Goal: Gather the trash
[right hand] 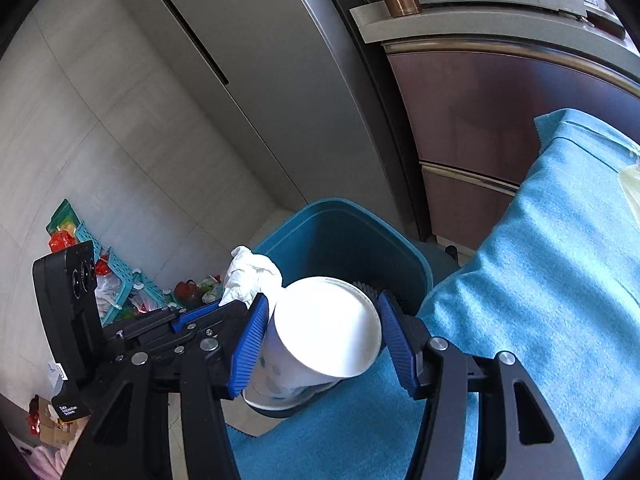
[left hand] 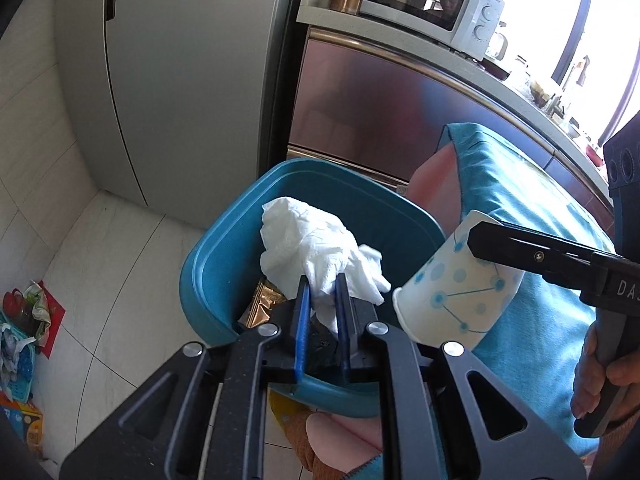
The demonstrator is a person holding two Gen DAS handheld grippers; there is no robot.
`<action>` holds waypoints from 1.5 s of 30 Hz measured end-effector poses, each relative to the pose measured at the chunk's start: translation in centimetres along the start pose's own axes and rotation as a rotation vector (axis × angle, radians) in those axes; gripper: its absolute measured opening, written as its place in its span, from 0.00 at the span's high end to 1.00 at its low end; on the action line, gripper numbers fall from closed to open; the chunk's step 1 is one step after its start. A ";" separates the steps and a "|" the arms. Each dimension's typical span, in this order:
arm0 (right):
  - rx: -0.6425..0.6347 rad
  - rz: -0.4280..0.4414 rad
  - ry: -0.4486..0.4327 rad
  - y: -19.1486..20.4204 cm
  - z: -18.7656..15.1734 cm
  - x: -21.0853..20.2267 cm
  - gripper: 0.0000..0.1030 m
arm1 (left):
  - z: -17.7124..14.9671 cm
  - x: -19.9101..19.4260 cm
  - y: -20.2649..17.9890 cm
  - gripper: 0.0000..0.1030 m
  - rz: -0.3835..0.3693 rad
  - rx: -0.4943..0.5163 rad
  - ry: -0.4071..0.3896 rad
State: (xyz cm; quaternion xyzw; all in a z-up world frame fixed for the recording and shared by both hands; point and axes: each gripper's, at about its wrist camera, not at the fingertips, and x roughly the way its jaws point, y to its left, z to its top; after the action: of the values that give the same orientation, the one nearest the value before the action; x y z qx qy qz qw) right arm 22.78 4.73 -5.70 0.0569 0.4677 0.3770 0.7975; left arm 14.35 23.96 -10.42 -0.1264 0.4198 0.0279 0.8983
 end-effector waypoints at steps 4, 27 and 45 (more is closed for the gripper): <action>0.017 -0.006 -0.005 -0.3 0.3 0.6 0.46 | 0.1 1.3 0.2 0.75 0.002 -0.010 0.015; -0.070 -0.139 -0.336 0.7 -7.0 -12.1 0.09 | -3.0 -8.1 -5.9 0.06 -0.101 0.168 -0.298; -0.079 -0.552 -0.712 0.7 -16.0 -23.0 0.06 | -7.0 -13.8 -14.6 0.05 -0.054 0.216 -0.570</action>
State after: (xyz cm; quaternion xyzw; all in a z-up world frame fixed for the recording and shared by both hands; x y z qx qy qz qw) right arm 3.35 -13.98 1.87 0.0258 0.1473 0.1246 0.9809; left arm 2.43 8.90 -1.27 -0.0285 0.1478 -0.0064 0.9886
